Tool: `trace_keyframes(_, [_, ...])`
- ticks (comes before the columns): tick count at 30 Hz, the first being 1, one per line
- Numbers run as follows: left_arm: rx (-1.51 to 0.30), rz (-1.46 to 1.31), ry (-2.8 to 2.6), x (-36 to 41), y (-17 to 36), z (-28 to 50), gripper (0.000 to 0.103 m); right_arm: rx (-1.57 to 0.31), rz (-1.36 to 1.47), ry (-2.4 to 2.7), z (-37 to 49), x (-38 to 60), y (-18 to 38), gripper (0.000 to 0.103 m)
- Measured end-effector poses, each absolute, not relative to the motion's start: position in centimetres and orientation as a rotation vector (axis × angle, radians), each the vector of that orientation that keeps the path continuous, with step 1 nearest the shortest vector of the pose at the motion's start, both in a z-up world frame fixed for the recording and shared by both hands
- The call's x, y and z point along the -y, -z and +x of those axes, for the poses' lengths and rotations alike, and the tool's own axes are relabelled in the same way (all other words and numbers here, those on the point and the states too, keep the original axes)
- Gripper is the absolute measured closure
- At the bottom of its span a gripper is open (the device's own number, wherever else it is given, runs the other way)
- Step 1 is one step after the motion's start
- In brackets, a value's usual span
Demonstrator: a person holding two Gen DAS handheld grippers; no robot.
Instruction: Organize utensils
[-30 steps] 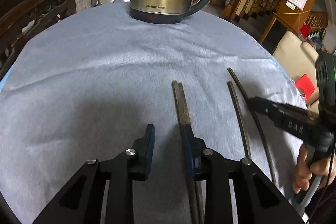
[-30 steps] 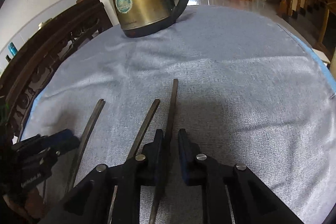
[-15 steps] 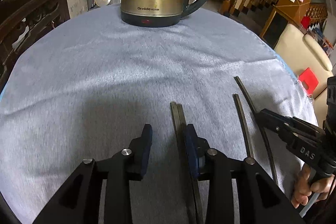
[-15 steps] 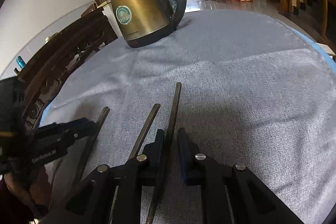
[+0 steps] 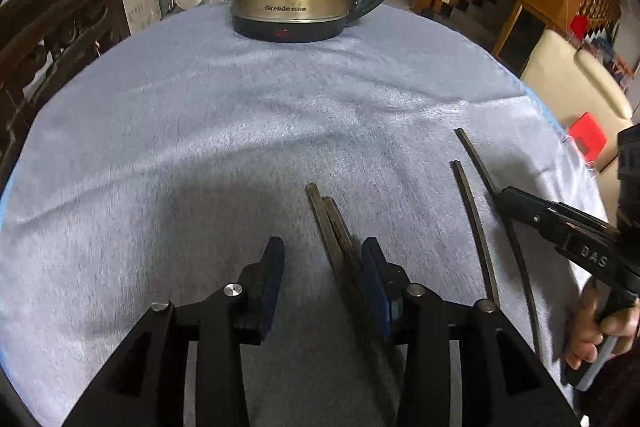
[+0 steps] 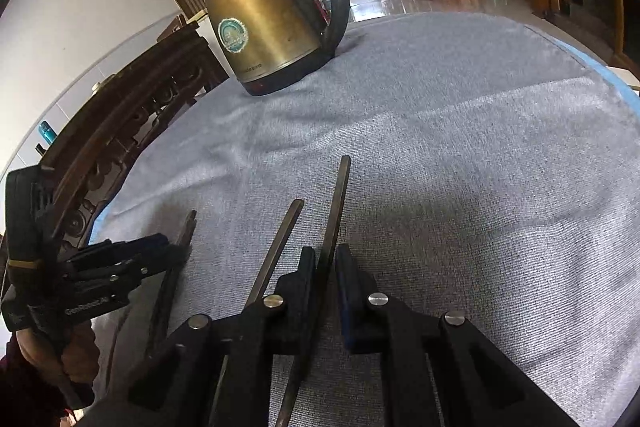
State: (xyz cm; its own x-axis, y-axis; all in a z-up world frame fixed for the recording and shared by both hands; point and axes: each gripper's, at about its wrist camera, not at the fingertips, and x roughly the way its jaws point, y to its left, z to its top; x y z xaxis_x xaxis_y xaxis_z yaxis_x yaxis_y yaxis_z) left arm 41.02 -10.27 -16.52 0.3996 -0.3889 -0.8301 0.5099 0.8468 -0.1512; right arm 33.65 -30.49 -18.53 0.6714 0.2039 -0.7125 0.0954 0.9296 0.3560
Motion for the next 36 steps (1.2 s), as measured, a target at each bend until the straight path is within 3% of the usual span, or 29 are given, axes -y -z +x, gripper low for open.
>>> trace_keyframes(36, [-1.043, 0.249, 0.558, 9.8, 16.5, 40.3, 0.061, -0.833, 0.429, -0.086, 33.4, 31.1, 18.7, 0.091])
